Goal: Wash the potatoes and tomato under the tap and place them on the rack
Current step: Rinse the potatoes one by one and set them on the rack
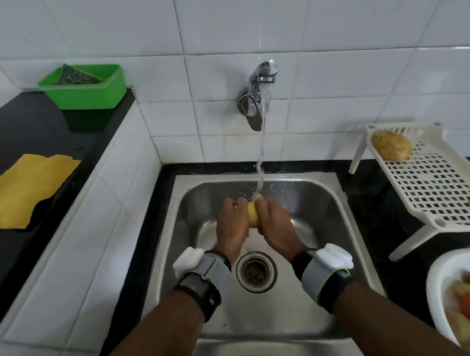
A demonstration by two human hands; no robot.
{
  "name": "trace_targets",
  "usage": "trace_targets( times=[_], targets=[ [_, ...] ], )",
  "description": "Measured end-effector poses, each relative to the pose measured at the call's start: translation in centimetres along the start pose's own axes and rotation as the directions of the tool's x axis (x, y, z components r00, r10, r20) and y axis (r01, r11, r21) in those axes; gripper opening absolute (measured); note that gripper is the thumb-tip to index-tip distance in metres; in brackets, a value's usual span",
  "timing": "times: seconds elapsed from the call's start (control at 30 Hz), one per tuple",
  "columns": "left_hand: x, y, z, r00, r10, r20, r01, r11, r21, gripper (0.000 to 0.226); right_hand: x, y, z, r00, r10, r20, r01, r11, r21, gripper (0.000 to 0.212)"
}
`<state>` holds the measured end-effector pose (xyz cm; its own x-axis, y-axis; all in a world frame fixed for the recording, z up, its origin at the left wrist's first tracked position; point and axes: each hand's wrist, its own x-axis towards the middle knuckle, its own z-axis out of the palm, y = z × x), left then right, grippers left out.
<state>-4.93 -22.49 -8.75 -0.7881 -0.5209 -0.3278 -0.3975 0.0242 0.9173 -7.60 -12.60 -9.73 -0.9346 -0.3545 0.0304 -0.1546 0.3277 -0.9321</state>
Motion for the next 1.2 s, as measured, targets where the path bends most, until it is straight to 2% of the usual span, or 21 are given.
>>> trace_targets(
  times=[0.1,0.2,0.27,0.37,0.43,0.5,0.57,0.63,0.73,0.8,0.87,0.93,1.07,1.2],
  targets=[
    [-0.7,-0.5,-0.4,0.979,0.203,0.026,-0.204,0.970,0.135,0.028,0.9,-0.8,-0.3,0.986,0.155,0.060,-0.159,0.984,0.080,0.049],
    [-0.8,-1.3,-1.0,0.913,0.378,0.155,-0.403,0.894,0.198,0.027,1.9,-0.6,-1.1,0.900,0.380,0.212,-0.423,0.879,0.220,0.058],
    [-0.6,-1.5,-1.2,0.884,0.408,0.229,-0.454,0.864,0.215,0.030,2.2,-0.3,-1.5,0.856,0.427,0.290,-0.495,0.839,0.227,0.064],
    [-0.1,-1.4,-1.0,0.932,0.303,0.198,-0.340,0.920,0.193,0.036,1.7,-0.7,-1.3,0.882,0.381,0.278,-0.430,0.892,0.139,0.064],
    [0.0,-1.2,-0.6,0.971,0.196,0.139,-0.211,0.972,0.102,0.042,1.2,-0.6,-0.3,0.935,0.298,0.195,-0.312,0.949,0.046,0.060],
    [0.2,-1.1,0.1,0.990,0.120,0.079,-0.127,0.988,0.084,0.049,0.7,0.1,0.4,0.966,0.244,0.083,-0.241,0.969,-0.046,0.060],
    [0.6,-1.0,0.6,1.000,0.008,0.019,-0.010,0.997,0.076,0.052,0.2,0.9,0.8,0.989,0.146,0.018,-0.142,0.982,-0.124,0.047],
    [0.9,-0.9,0.5,0.991,-0.134,0.022,0.134,0.991,0.015,0.053,-0.5,1.5,0.9,0.999,0.042,0.030,-0.037,0.984,-0.176,0.040],
    [1.1,-0.8,0.3,0.974,-0.205,0.091,0.209,0.978,-0.028,0.054,-1.1,2.1,0.7,0.998,0.002,0.063,0.011,0.978,-0.210,0.055],
    [1.1,-0.8,0.5,0.986,-0.150,0.067,0.147,0.988,0.039,0.053,-1.0,1.7,0.4,0.993,0.102,0.065,-0.094,0.989,-0.113,0.051],
    [0.7,-0.7,0.9,1.000,-0.012,0.008,0.011,0.986,0.165,0.050,-0.5,0.9,-0.1,0.970,0.231,0.083,-0.234,0.972,0.027,0.041],
    [0.2,-0.9,1.0,0.993,0.120,0.012,-0.120,0.968,0.219,0.046,0.0,0.5,-0.7,0.950,0.290,0.118,-0.302,0.947,0.108,0.043],
    [-0.6,-0.7,0.8,0.946,0.311,0.092,-0.324,0.895,0.306,0.033,0.6,0.0,-1.1,0.901,0.394,0.179,-0.432,0.850,0.302,0.052],
    [-1.3,-0.5,0.3,0.869,0.467,0.162,-0.494,0.833,0.250,0.028,0.9,-0.6,-1.5,0.840,0.422,0.340,-0.538,0.728,0.425,0.048]
  ],
)
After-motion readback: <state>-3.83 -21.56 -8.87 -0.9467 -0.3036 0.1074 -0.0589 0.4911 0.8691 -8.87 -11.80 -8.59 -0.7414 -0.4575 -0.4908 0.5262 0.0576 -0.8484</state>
